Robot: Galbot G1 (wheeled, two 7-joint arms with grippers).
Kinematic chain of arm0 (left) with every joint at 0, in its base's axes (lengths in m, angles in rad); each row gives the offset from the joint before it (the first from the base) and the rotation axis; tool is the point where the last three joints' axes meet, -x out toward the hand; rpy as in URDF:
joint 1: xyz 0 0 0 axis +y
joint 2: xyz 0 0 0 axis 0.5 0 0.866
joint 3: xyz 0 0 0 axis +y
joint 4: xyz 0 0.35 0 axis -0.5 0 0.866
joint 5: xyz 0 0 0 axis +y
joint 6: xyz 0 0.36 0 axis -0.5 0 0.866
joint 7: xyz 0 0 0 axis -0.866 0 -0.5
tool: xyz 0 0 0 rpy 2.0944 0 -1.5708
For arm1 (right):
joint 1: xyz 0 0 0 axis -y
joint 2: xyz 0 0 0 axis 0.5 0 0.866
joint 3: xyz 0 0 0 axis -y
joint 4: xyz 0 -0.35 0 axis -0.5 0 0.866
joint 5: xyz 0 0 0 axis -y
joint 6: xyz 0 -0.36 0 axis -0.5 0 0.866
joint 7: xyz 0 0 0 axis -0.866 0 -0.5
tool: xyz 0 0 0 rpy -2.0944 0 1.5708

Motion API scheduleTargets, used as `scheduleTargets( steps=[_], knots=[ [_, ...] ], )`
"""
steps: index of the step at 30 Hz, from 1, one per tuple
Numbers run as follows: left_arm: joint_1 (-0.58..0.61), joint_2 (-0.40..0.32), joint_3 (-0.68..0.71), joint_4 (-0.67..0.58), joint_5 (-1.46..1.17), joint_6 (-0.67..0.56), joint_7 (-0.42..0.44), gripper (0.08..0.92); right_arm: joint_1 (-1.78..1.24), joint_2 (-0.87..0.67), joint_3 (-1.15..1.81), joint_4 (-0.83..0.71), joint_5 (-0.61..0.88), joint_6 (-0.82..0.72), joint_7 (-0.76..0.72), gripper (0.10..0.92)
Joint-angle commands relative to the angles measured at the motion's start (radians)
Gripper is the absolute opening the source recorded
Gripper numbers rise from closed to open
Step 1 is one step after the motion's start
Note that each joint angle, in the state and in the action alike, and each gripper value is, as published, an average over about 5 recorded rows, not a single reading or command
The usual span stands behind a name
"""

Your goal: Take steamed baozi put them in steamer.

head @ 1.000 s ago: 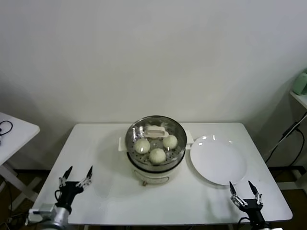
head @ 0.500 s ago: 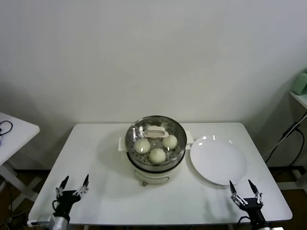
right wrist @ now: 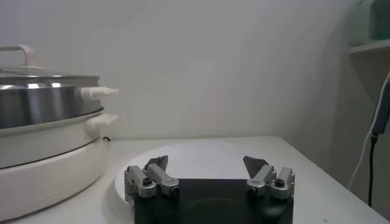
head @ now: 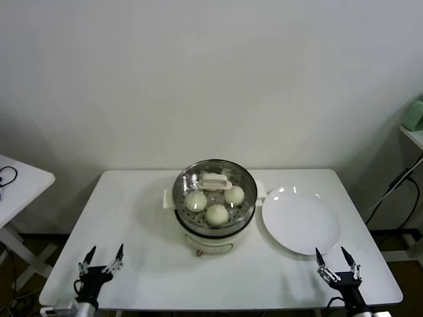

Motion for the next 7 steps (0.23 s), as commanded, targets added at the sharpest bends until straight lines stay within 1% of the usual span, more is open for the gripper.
scheduleTargets(
  steps=[1, 7],
  knots=[
    [-0.003, -0.002, 0.0, 0.007, 0.007, -0.004, 0.0, 0.823, 0.001, 0.003, 0.001, -0.002, 0.004, -0.001, -0.003, 0.823],
    [-0.008, 0.0, 0.0, 0.01, 0.016, -0.002, -0.001, 0.823, 0.002, 0.002, 0.002, -0.005, 0.005, 0.002, -0.004, 0.823]
  ],
)
